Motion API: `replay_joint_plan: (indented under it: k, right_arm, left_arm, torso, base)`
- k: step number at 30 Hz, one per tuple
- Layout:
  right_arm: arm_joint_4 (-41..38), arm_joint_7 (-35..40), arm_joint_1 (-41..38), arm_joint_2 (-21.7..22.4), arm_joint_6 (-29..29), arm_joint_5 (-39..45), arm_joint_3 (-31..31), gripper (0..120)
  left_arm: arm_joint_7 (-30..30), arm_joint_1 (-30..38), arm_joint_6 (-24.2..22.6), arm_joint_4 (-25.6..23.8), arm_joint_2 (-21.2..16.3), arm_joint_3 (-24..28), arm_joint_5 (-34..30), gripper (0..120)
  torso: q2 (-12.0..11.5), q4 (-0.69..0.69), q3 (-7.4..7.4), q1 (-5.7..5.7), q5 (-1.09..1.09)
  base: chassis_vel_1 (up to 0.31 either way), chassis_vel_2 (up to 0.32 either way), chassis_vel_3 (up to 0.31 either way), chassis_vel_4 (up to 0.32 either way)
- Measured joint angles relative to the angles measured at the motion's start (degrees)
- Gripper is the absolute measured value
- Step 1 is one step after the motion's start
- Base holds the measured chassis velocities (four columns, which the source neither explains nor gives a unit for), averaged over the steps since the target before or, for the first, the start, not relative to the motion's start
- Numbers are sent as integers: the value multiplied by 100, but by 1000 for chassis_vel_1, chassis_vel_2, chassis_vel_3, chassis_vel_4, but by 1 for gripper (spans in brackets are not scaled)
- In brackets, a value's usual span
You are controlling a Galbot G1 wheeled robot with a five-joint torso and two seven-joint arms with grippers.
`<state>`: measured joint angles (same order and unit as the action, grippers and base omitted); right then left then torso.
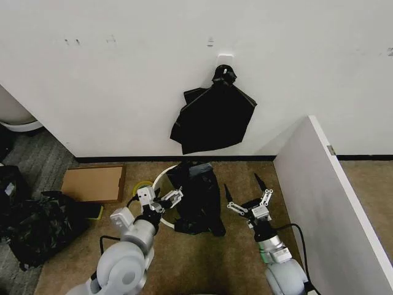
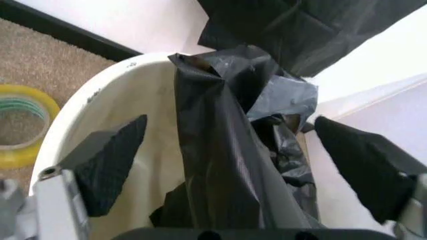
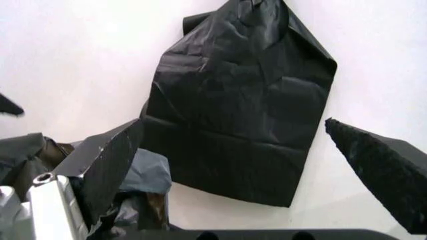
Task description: Place the garbage bag over the trash bin.
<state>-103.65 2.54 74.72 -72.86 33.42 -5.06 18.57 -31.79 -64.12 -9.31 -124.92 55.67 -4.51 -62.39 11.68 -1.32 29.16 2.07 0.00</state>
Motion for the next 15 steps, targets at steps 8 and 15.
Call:
replay_joint_plan:
  k: [8,15]
  right_arm:
    - [-53,-25,-22,103,-22,4,-65,100]
    - [-18,-76,-83,468,-39,246,-246,100]
  left_arm:
    - [-243,127,-220,99,4,19,-275,72]
    - [-252,-58,-223,-28,17,1,-301,47]
  torso:
    - [0,0,0,0,0]
    - [0,0,0,0,1]
  base:
    - [0,0,0,0]
    - [0,0,0,0]
